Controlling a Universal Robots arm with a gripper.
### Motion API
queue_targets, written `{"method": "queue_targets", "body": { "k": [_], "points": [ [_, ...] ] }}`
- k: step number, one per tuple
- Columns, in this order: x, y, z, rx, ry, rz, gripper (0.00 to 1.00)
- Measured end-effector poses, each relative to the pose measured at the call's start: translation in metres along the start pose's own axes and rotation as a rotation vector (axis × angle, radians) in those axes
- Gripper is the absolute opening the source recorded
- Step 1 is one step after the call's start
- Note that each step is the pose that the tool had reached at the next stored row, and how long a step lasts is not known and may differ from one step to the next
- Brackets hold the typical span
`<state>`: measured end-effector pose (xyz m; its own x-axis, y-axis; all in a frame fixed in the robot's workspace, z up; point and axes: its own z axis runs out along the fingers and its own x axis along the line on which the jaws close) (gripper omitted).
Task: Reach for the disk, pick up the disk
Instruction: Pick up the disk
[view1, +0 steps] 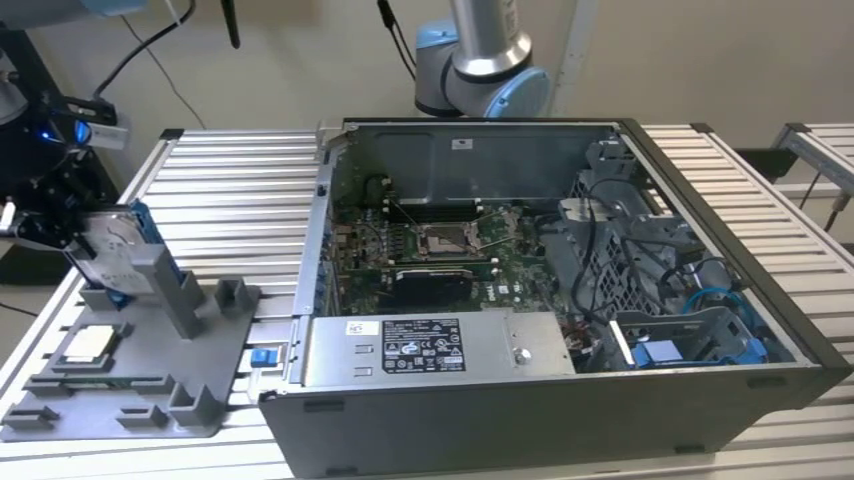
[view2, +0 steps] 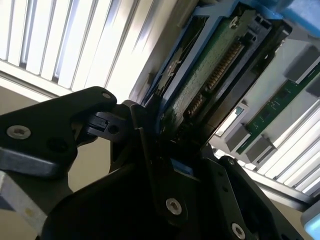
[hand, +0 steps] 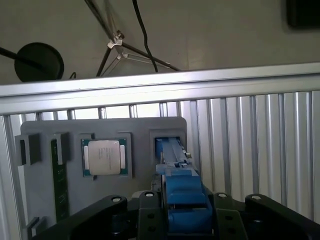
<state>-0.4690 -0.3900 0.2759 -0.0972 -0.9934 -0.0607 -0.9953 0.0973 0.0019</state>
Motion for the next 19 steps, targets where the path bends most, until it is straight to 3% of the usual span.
{"method": "queue_targets", "body": {
  "k": [19],
  "points": [
    [-0.0014,0.0,-0.0229,-0.0007,0.0003,-0.02,0.0]
  ]
}}
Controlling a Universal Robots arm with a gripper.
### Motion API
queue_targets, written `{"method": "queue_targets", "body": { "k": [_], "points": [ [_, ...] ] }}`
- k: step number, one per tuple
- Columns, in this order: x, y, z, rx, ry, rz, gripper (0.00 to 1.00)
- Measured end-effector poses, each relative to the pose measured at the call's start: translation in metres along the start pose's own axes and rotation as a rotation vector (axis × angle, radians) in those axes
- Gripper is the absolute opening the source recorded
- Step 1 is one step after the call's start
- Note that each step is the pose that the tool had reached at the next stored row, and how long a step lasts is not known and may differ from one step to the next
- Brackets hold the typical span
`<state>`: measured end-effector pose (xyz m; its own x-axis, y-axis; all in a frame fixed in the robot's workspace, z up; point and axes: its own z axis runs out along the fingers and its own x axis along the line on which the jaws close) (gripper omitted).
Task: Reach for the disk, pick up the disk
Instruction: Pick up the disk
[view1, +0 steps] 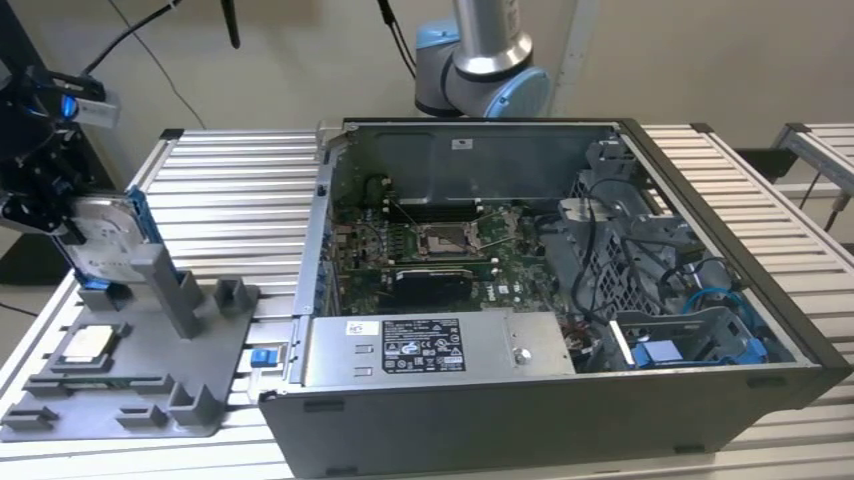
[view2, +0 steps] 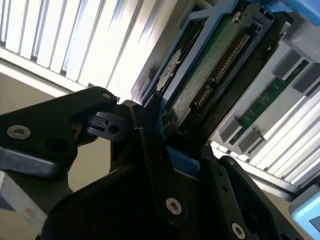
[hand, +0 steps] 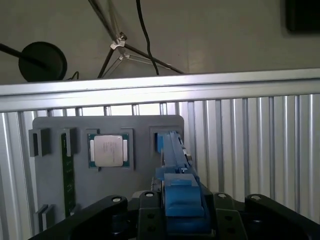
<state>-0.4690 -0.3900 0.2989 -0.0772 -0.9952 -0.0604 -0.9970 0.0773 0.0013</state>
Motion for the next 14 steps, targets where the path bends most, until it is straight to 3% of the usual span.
{"method": "queue_targets", "body": {
  "k": [14],
  "points": [
    [-0.001,0.0002,-0.0168,0.0047,-0.0005,-0.009,0.0]
  ]
}}
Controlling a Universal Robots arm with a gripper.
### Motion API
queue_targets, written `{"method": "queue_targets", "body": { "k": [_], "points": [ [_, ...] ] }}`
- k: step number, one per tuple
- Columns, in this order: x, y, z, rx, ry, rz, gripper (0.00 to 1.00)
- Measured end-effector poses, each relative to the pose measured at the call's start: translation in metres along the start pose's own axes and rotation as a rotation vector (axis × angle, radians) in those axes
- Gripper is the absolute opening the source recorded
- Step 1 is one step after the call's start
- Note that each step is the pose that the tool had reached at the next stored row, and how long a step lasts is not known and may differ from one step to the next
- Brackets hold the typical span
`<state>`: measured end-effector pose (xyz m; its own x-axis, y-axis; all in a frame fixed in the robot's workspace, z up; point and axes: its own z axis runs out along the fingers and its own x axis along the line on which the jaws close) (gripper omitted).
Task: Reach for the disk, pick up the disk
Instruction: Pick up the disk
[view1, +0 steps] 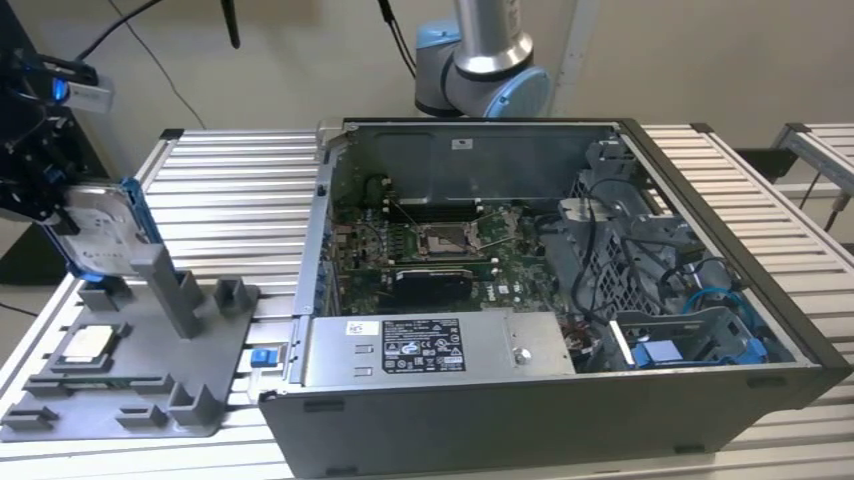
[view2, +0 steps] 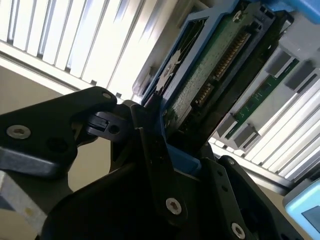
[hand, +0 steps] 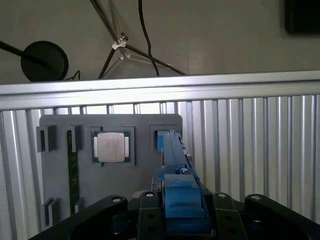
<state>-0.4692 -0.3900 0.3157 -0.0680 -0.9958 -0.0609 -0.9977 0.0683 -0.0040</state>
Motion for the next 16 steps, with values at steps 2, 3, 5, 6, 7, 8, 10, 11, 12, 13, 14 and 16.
{"method": "queue_targets", "body": {
  "k": [2,3,5,6,7,8,10,11,12,13,14,16],
  "points": [
    [-0.0002,0.0001,-0.003,0.0025,-0.0004,-0.003,0.0],
    [-0.0003,0.0002,-0.0044,0.004,-0.0007,-0.005,0.0],
    [-0.0004,0.0003,-0.0076,0.008,-0.0015,-0.009,0.0],
    [-0.0005,0.0004,-0.0093,0.01,-0.0017,-0.01,0.0],
    [-0.0006,0.0004,-0.0111,0.0116,-0.0019,-0.012,0.0],
    [-0.0007,0.0004,-0.0131,0.0128,-0.002,-0.013,0.0],
    [-0.001,0.0005,-0.0174,0.0148,-0.0021,-0.015,0.0],
    [-0.0011,0.0005,-0.0193,0.0158,-0.0023,-0.016,0.0],
    [-0.0013,0.0005,-0.0214,0.0164,-0.0023,-0.017,0.0],
    [-0.0014,0.0005,-0.0234,0.017,-0.0023,-0.017,0.0],
    [-0.0015,0.0005,-0.0255,0.0176,-0.0024,-0.017,0.0],
    [-0.0018,0.0005,-0.0299,0.0182,-0.0024,-0.018,0.0]
  ]
}}
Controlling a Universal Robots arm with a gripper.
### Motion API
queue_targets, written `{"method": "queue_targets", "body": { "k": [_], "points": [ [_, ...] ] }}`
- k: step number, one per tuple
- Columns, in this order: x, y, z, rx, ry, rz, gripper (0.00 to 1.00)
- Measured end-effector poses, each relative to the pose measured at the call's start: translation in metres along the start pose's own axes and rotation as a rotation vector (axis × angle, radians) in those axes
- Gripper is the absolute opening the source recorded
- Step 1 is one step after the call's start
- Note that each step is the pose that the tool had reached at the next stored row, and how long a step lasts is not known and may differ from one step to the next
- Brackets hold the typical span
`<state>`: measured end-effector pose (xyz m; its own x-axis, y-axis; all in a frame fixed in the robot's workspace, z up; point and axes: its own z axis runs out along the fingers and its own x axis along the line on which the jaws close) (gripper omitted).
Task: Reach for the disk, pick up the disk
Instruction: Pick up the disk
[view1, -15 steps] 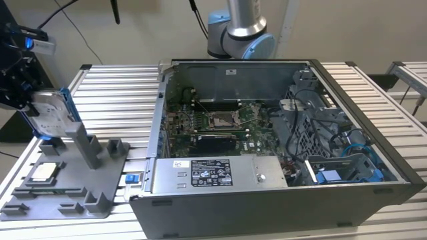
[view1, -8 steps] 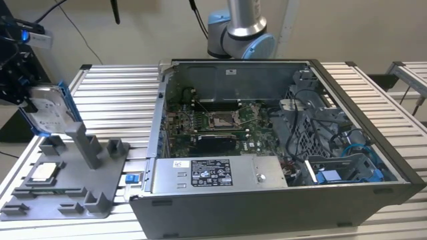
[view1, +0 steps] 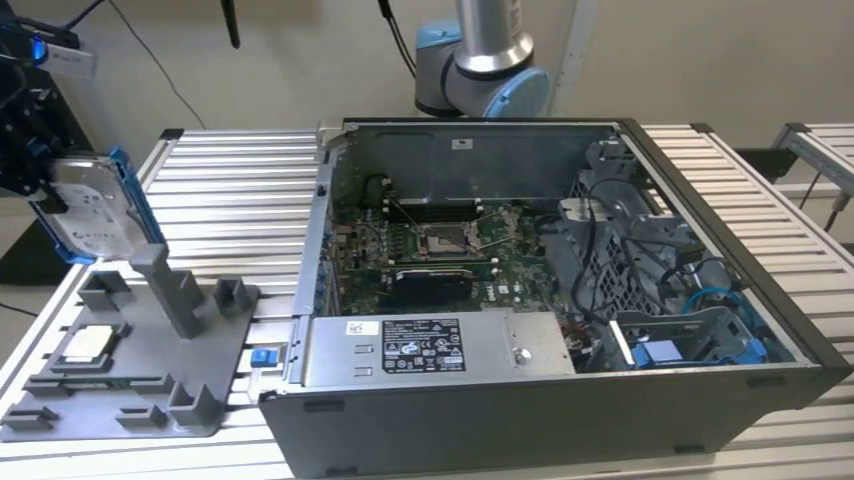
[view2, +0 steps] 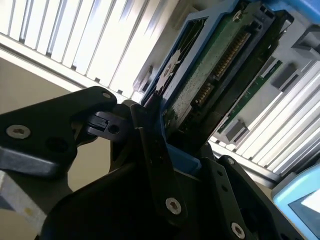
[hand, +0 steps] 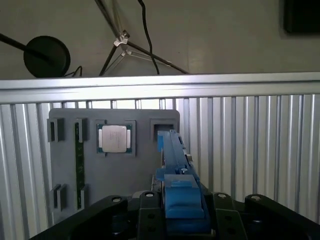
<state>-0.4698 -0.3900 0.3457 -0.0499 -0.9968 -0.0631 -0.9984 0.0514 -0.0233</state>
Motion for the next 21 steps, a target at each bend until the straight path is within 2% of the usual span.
{"method": "queue_targets", "body": {
  "k": [21],
  "points": [
    [-0.0033,-0.0012,-0.0525,0.0014,-0.0001,-0.002,0.0]
  ]
}}
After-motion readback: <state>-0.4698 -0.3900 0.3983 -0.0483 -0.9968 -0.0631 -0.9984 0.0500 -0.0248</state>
